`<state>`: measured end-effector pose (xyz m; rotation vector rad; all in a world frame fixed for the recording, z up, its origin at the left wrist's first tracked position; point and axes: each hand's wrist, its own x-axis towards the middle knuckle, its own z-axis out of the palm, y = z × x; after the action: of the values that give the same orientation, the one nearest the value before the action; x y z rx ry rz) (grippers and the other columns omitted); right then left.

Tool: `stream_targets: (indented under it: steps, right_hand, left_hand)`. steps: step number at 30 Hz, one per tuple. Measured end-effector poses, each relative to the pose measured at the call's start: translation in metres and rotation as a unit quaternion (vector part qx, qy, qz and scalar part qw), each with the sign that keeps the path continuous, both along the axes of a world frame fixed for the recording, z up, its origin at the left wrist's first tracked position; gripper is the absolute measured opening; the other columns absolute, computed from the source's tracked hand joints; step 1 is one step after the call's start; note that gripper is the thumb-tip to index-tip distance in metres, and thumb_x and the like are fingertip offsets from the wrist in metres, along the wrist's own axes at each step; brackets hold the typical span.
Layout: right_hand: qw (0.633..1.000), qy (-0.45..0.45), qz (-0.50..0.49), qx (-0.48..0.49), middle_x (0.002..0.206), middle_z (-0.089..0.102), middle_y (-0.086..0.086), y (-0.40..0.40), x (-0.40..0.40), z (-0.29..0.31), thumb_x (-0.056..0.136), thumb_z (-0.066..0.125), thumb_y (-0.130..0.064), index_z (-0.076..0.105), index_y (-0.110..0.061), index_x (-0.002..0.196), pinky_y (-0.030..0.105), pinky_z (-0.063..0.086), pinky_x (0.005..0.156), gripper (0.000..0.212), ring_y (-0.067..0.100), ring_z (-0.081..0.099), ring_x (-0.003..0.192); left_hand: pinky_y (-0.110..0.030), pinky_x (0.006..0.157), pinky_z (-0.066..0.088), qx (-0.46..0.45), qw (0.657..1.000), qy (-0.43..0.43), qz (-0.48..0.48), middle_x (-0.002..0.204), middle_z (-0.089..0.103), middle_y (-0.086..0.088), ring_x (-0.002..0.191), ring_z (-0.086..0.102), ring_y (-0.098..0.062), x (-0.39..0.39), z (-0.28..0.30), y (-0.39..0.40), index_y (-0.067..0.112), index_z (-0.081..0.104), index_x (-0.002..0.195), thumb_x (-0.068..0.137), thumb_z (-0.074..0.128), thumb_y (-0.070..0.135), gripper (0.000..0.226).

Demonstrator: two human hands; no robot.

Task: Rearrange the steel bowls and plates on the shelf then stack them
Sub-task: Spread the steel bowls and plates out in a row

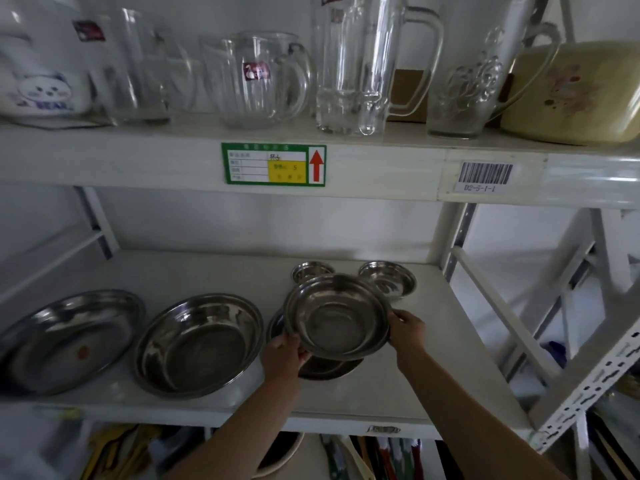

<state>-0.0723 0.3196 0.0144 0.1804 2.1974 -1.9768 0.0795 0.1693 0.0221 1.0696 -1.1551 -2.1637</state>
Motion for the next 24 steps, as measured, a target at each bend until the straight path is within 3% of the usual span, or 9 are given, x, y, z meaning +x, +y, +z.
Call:
stream_targets:
  steps: [4,6,9,12,15,21,24]
  right_hand:
    - [1.0,-0.006,0.014,0.014,0.086,0.067,0.015,-0.019,0.007,-0.007,0.094,0.057,-0.013,0.071,-0.005,0.104,0.035,0.05,0.071,0.02,0.026,0.059,0.075]
    - [0.999,0.002,0.018,0.026,0.083,0.066,0.016,-0.024,0.01,-0.011,0.094,0.058,-0.014,0.071,-0.004,0.102,0.029,0.047,0.062,0.019,0.025,0.057,0.07]
    - [0.999,0.007,0.017,0.04,0.081,0.065,0.016,-0.027,0.013,-0.019,0.093,0.059,-0.017,0.07,-0.003,0.103,0.025,0.043,0.054,0.02,0.025,0.056,0.066]
    - [0.999,-0.002,0.018,0.05,0.084,0.066,0.016,-0.028,0.014,-0.024,0.094,0.06,-0.021,0.07,-0.004,0.103,0.024,0.042,0.055,0.022,0.025,0.057,0.068]
    - [0.998,0.0,0.014,0.058,0.091,0.069,0.016,-0.027,0.015,-0.029,0.093,0.06,-0.022,0.07,-0.004,0.102,0.028,0.046,0.065,0.022,0.027,0.061,0.078]
    - [0.997,-0.003,0.008,0.074,0.092,0.072,0.015,-0.029,0.017,-0.038,0.091,0.062,-0.023,0.073,-0.006,0.101,0.031,0.047,0.071,0.022,0.031,0.065,0.086]
    - [0.996,-0.001,0.011,0.091,0.094,0.072,0.014,-0.03,0.018,-0.042,0.091,0.062,-0.024,0.073,-0.007,0.102,0.033,0.049,0.072,0.022,0.031,0.065,0.088]
  left_hand:
    - [-0.038,0.079,0.058,-0.004,0.999,-0.015,0.031,0.078,0.056,-0.015,0.085,0.054,-0.027,0.007,-0.01,-0.014,-0.001,0.06,0.08,0.094,0.051,-0.003,0.016]
    - [-0.026,0.064,0.059,-0.012,0.999,-0.016,0.037,0.078,0.056,-0.014,0.086,0.053,-0.027,0.01,-0.016,-0.019,-0.004,0.059,0.087,0.094,0.048,-0.006,0.013]
    - [-0.031,0.072,0.055,-0.019,0.999,-0.024,0.041,0.081,0.057,-0.015,0.082,0.057,-0.023,0.014,-0.024,-0.021,-0.003,0.06,0.092,0.092,0.051,-0.007,0.01]
    - [-0.028,0.065,0.054,-0.027,0.998,-0.042,0.037,0.081,0.059,-0.015,0.074,0.058,-0.019,0.013,-0.037,-0.023,-0.004,0.062,0.088,0.09,0.054,-0.008,0.009]
    - [-0.021,0.054,0.055,-0.033,0.997,-0.048,0.043,0.085,0.061,-0.017,0.072,0.061,-0.019,0.012,-0.046,-0.023,-0.009,0.063,0.099,0.089,0.055,-0.009,0.013]
    - [-0.029,0.068,0.055,-0.04,0.996,-0.073,0.043,0.074,0.059,-0.013,0.069,0.056,-0.019,0.009,-0.055,-0.027,-0.011,0.065,0.103,0.088,0.056,-0.008,0.018]
    - [-0.03,0.069,0.054,-0.04,0.995,-0.071,0.054,0.081,0.061,-0.013,0.075,0.058,-0.02,0.009,-0.059,-0.027,-0.007,0.066,0.104,0.089,0.057,-0.005,0.018]
